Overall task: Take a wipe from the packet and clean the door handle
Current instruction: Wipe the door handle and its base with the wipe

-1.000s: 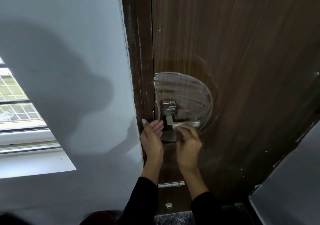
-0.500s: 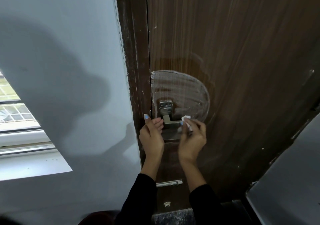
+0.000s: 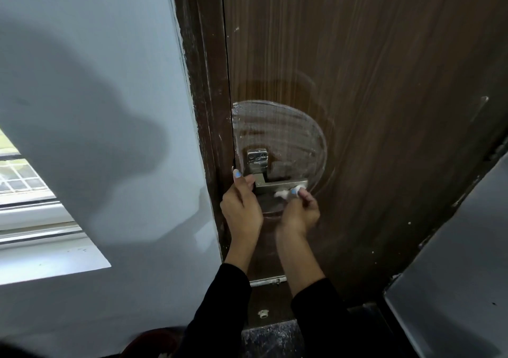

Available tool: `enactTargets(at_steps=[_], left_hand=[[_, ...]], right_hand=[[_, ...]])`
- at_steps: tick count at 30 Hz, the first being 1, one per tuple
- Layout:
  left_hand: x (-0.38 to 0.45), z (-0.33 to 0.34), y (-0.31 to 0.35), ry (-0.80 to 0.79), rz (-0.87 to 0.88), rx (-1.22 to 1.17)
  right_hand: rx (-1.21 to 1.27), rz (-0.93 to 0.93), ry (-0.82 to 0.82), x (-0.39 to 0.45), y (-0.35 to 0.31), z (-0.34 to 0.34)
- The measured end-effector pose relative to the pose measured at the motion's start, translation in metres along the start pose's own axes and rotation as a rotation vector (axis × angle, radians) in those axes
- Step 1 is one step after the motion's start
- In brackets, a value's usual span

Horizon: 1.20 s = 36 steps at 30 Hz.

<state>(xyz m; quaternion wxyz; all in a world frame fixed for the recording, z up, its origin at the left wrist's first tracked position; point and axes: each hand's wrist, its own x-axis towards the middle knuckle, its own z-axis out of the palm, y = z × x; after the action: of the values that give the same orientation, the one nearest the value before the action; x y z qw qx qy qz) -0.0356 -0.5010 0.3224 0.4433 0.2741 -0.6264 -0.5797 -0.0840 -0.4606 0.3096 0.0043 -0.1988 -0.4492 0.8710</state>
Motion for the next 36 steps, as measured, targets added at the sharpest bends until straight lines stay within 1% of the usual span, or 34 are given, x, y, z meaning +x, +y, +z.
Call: enactTargets(at_steps=[1, 2, 5, 7, 9, 12, 14, 17, 20, 22, 24, 26, 27, 29, 31, 32, 33, 34, 36], left_hand=[[0.001, -0.001, 0.001, -0.008, 0.002, 0.008], [0.003, -0.002, 0.002, -0.02, 0.01, 0.02], [0.007, -0.006, 0.006, -0.054, 0.027, 0.043], [0.01, -0.008, 0.007, -0.064, 0.032, 0.055], [0.011, -0.009, 0.009, -0.08, 0.035, 0.055], [0.009, -0.009, 0.012, -0.106, 0.034, 0.048], [0.008, -0.008, 0.011, -0.1, 0.039, 0.05], [0.008, -0.006, 0.01, -0.068, 0.039, 0.067], [0.008, -0.004, 0.009, -0.04, -0.009, 0.036], [0.008, -0.003, 0.008, -0.016, -0.043, -0.001], [0.01, -0.004, 0.006, -0.007, -0.085, -0.034], [0.011, -0.004, 0.006, -0.008, -0.135, -0.071], [0.011, -0.004, 0.006, -0.012, -0.163, -0.103], [0.01, -0.005, 0.008, -0.031, -0.216, -0.166], [0.011, -0.006, 0.009, -0.048, -0.265, -0.213], [0.013, -0.007, 0.011, -0.055, -0.292, -0.226], [0.014, -0.008, 0.012, -0.061, -0.317, -0.235], [0.015, -0.008, 0.012, -0.064, -0.338, -0.244], [0.017, -0.009, 0.013, -0.068, -0.369, -0.265]], right_hand=[[0.016, 0.138, -0.037, -0.005, 0.002, 0.006], [-0.008, 0.232, -0.082, -0.011, 0.004, 0.009], [-0.108, 0.367, -0.291, -0.027, 0.013, 0.008], [-0.12, 0.448, -0.389, -0.03, 0.01, 0.006], [-0.091, 0.468, -0.389, -0.023, 0.003, 0.006], [0.046, 0.454, -0.327, -0.009, -0.006, 0.007], [0.021, 0.486, -0.367, -0.007, -0.01, 0.006], [-0.004, 0.596, -0.448, -0.008, -0.014, 0.002], [0.04, 0.671, -0.436, -0.003, -0.018, -0.003], [0.012, 0.658, -0.43, -0.002, -0.022, -0.007], [-0.053, 0.582, -0.458, -0.003, -0.029, -0.011], [-0.105, 0.401, -0.48, -0.004, -0.035, -0.009], [-0.133, 0.257, -0.469, -0.005, -0.038, -0.005], [-0.271, -0.152, -0.403, -0.009, -0.043, 0.006], [-0.548, -0.58, -0.403, -0.016, -0.043, 0.018], [-0.685, -0.728, -0.444, -0.02, -0.04, 0.023], [-0.777, -0.811, -0.503, -0.02, -0.033, 0.025], [-0.833, -0.85, -0.559, -0.019, -0.026, 0.026], [-0.844, -0.844, -0.626, -0.016, -0.015, 0.023]])
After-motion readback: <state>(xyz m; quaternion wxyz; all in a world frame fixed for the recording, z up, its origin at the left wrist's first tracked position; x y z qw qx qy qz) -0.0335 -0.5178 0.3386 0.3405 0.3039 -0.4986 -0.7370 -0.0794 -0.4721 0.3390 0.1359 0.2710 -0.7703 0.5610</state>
